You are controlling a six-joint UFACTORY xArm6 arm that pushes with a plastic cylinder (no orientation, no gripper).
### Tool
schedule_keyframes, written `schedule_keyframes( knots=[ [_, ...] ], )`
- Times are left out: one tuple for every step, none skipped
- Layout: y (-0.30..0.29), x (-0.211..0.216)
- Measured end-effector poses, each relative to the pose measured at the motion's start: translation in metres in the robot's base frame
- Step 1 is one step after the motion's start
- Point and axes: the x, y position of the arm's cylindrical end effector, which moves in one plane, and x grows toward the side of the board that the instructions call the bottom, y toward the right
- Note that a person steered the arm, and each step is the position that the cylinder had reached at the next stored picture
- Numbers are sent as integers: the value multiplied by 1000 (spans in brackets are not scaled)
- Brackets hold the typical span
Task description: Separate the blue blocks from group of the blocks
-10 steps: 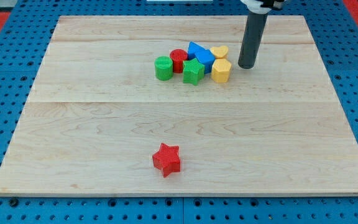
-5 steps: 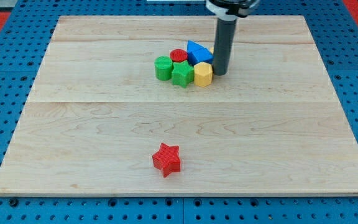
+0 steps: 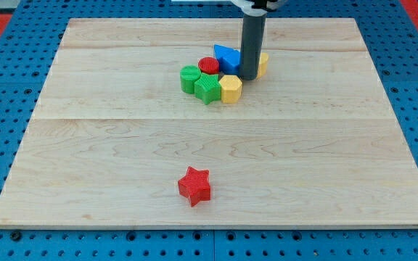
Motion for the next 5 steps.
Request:
schedule_keyframes(
  knots=[
    [0,-4],
    [0,-8],
    [0,-12],
    [0,-14],
    [-1,-15]
  ],
)
